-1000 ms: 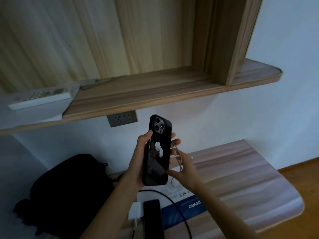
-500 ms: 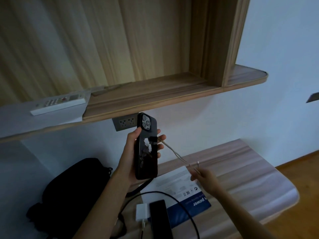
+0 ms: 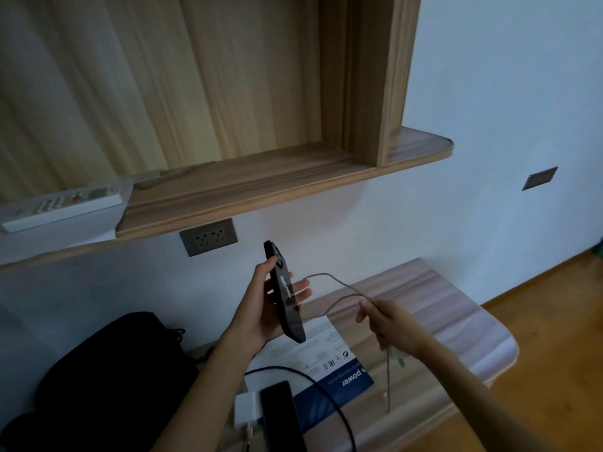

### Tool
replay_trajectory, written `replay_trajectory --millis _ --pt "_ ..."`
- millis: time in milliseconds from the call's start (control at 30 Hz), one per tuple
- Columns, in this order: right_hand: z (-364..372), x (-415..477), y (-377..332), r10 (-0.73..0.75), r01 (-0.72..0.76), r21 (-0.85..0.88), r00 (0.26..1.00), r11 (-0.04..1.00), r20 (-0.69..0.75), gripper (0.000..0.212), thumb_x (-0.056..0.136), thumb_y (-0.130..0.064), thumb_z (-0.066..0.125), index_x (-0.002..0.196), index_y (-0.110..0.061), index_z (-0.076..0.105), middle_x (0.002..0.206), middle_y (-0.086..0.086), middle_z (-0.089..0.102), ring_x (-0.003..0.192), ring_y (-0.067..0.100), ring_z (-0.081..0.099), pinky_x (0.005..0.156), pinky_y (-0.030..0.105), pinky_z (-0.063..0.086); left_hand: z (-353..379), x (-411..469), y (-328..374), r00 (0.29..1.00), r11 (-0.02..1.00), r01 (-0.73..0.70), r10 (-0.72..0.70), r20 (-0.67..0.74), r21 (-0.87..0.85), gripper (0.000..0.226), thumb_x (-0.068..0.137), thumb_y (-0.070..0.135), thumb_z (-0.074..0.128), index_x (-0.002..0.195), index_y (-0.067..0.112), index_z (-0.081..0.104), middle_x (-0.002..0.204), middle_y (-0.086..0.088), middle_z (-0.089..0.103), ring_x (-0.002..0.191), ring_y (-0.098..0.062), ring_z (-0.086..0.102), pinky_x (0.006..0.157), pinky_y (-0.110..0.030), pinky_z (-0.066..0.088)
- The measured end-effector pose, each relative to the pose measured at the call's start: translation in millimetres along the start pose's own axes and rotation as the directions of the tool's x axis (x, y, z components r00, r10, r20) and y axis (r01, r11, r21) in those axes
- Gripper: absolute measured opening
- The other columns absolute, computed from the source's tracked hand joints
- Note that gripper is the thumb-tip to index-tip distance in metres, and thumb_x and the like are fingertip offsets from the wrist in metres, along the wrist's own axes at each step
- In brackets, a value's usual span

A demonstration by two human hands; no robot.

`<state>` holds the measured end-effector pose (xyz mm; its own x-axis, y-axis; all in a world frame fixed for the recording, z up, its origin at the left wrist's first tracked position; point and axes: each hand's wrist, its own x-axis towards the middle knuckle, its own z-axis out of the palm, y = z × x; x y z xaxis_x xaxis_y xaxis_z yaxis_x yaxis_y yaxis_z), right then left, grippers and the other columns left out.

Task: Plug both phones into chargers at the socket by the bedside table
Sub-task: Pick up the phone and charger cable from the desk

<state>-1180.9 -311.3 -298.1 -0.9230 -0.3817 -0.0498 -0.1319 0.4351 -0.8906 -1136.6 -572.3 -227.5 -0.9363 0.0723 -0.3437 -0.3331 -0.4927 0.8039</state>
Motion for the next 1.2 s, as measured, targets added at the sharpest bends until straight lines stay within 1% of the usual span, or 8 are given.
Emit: replay_trajectory --millis 133,300,500,633,767,967,1100,1200 --pt "-22 -1 -32 -0.089 0.083 -0.114 0.995 0.990 -0.046 0.040 0.102 -0.045 0.042 0.083 -0.017 0.064 0.060 -0.004 0.053 0.040 0.001 0.049 0.043 0.017 0.045 22 13 -17 1.000 0.996 -0.007 0.005 0.021 0.093 0.104 0.052 0.066 0.087 0.137 0.015 0.055 0.123 -0.014 0.074 0.112 -0.033 0.072 0.097 -0.048 0.052" --pt "-62 -9 -45 -0.178 0.150 -0.232 0.978 0.961 -0.105 0.056 0.096 -0.062 0.034 0.062 -0.024 0.057 0.053 -0.003 0.054 0.040 0.001 0.050 0.047 0.013 0.040 65 28 -27 0.994 0.985 -0.051 0.034 0.103 0.164 0.094 0.068 0.068 0.076 0.146 0.022 0.047 0.129 -0.005 0.072 0.113 -0.033 0.071 0.081 -0.040 0.058" --pt "-128 -27 -32 -0.196 0.197 -0.020 0.953 0.980 -0.230 0.047 0.096 -0.048 0.057 0.065 -0.012 0.058 0.055 -0.001 0.056 0.047 0.012 0.052 0.053 0.030 0.046 145 50 -54 0.982 0.967 -0.023 -0.026 0.187 0.255 0.067 0.089 0.061 0.055 0.137 0.015 0.057 0.126 -0.011 0.073 0.112 -0.033 0.071 0.099 -0.047 0.053" --pt "-179 -42 -18 -0.114 0.208 0.197 0.908 0.958 -0.403 0.038 0.096 -0.042 0.059 0.092 -0.007 0.074 0.090 0.003 0.073 0.070 0.007 0.068 0.068 0.026 0.053 208 65 -79 0.972 0.970 0.031 -0.086 0.219 0.243 0.059 0.093 0.057 0.049 0.135 0.016 0.060 0.119 -0.014 0.075 0.102 -0.033 0.075 0.068 -0.035 0.060" --pt "-234 -62 9 -0.047 0.217 0.362 0.905 0.907 -0.423 0.036 0.099 -0.044 0.053 0.109 -0.021 0.077 0.115 -0.007 0.075 0.107 0.010 0.069 0.094 0.025 0.053 273 83 -109 0.965 0.960 0.024 -0.095 0.243 0.279 0.064 0.084 0.060 0.063 0.131 0.017 0.062 0.120 -0.015 0.075 0.107 -0.035 0.073 0.071 -0.035 0.060" --pt "-320 -98 61 -0.016 0.287 0.446 0.854 0.848 -0.520 0.052 0.104 -0.040 0.045 0.106 0.006 0.070 0.113 0.004 0.077 0.108 0.016 0.071 0.089 0.023 0.057 366 108 -151 0.962 0.939 -0.016 -0.080 0.263 0.344 0.074 0.070 0.064 0.075 0.125 0.015 0.062 0.118 -0.011 0.076 0.106 -0.035 0.073 0.078 -0.042 0.058" --pt "-370 -130 97 0.056 0.276 0.441 0.794 0.854 -0.605 0.045 0.105 -0.037 0.044 0.112 -0.003 0.073 0.110 0.002 0.078 0.106 0.016 0.073 0.088 0.023 0.058 419 122 -178 0.961 0.932 -0.014 -0.087 0.262 0.361 0.073 0.078 0.059 0.074 0.128 0.006 0.061 0.115 -0.009 0.077 0.100 -0.029 0.076 0.072 -0.034 0.062" --pt "-402 -153 125 0.103 0.255 0.410 0.731 0.876 -0.674 0.040 0.104 -0.038 0.045 0.112 -0.011 0.074 0.110 -0.001 0.078 0.106 0.015 0.072 0.094 0.030 0.056 455 132 -196 0.955 0.921 -0.025 -0.093 0.283 0.388 0.079 0.067 0.060 0.077 0.126 0.008 0.064 0.112 -0.009 0.078 0.091 -0.024 0.076 0.073 -0.034 0.060"
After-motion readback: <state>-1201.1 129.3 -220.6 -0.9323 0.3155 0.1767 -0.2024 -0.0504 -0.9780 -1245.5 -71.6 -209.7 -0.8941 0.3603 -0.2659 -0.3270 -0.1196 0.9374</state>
